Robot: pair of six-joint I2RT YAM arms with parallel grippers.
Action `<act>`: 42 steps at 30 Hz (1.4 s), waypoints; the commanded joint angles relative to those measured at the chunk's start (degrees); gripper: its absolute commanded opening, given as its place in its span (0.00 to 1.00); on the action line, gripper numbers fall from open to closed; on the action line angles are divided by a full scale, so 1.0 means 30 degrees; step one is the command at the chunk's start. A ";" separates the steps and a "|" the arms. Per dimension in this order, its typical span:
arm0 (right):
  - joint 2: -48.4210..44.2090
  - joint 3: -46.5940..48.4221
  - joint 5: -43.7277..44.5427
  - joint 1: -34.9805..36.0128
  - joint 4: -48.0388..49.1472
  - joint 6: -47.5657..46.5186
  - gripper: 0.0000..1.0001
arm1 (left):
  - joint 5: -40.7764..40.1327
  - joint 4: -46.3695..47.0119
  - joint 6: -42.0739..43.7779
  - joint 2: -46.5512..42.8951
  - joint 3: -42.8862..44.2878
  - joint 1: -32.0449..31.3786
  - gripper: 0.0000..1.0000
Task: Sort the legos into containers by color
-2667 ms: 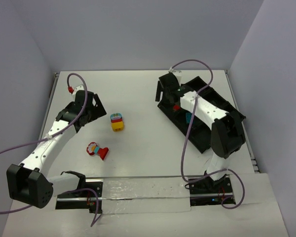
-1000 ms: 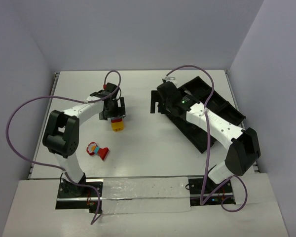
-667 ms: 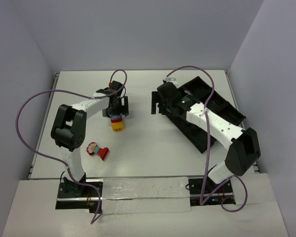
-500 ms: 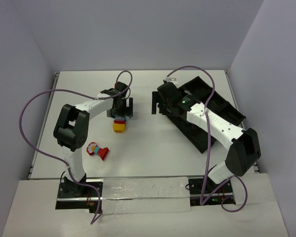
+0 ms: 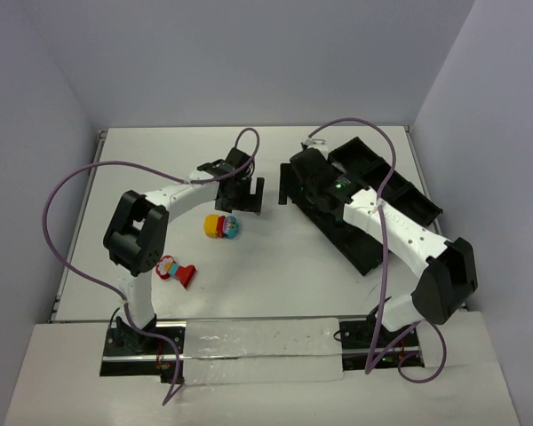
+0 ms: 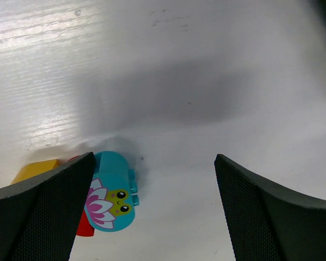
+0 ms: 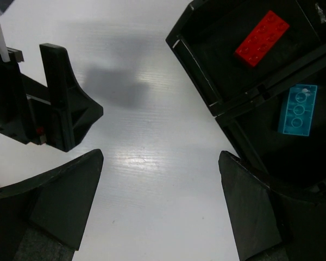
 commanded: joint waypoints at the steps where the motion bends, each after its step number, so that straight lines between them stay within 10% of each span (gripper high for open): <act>1: -0.1399 -0.0679 0.0281 -0.0166 0.0492 -0.0304 0.95 | -0.0832 -0.0177 0.0010 -0.1000 0.1319 0.0017 0.99; 17: 0.1162 -0.0838 -0.3277 0.3929 0.3579 -0.5289 1.00 | -0.2951 -0.2468 -0.1314 -0.6037 -0.1273 0.4697 0.99; 26: 0.0670 -0.5308 -0.5493 0.5960 1.1978 -1.2810 1.00 | -0.4488 -0.3388 -0.2229 -0.8536 -0.3021 0.5967 0.99; 42: 0.5650 -0.1256 -0.5957 0.5468 1.0292 -1.8867 1.00 | -0.5039 -0.2942 -0.3166 -1.0153 -0.4624 0.6111 0.99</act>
